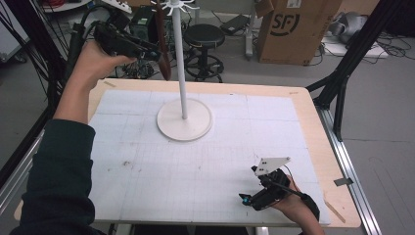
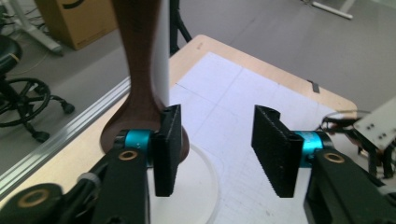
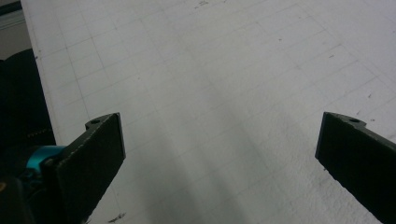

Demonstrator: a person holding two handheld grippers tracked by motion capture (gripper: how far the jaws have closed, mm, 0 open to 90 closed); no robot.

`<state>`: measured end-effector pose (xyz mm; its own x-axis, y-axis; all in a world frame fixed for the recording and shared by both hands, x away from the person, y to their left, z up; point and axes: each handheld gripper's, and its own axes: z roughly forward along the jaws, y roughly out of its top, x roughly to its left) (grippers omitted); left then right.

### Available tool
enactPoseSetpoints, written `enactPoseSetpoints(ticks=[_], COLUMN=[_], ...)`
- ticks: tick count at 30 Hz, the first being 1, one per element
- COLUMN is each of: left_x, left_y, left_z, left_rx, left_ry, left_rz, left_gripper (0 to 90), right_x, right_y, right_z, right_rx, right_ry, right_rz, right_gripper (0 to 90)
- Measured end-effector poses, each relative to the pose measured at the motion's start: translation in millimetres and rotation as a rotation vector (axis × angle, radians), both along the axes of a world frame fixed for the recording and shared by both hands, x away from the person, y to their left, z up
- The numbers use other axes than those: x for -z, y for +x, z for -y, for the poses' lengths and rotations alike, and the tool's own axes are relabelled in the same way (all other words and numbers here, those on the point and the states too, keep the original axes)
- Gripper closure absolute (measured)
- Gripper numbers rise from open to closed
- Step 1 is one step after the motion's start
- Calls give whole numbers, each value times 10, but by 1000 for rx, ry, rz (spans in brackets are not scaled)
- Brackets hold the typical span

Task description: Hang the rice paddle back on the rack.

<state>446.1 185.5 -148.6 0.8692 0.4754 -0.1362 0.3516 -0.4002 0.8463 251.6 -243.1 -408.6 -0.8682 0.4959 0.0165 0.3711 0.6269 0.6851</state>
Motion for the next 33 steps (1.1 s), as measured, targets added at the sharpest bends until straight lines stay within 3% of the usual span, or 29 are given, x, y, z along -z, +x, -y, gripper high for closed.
enactPoseSetpoints(ticks=[5, 8, 9, 14, 15, 16, 20, 33], left_x=[76, 117, 128, 195, 217, 244, 359, 595], left_y=[-76, -121, -133, -227, -251, -281, -404, -749], left_z=[-12, -14, -18, -11, -1, 12, 35, 56], left_rx=[46, 69, 75, 79, 81, 74, 91, 115], left_ry=[-15, 7, 12, 14, 20, 26, 46, 48], left_rz=[4, 12, 18, 51, 59, 66, 91, 123], left_gripper=[458, 319, 319, 116, 116, 38, 16, 17], right_x=[-23, -30, -30, -47, -47, -54, -80, -143], right_y=[-7, -5, -5, -9, -9, -7, -14, -2], right_z=[14, 25, 25, 38, 38, 46, 51, 47], right_rx=[5, 0, 0, 0, 0, 0, -5, 4], right_ry=[7, 19, 19, 30, 30, 39, 60, 86], right_rz=[0, 5, 5, 5, 5, 11, 9, 25], right_gripper=[3, 2, 2, 2, 2, 2, 2, 2])
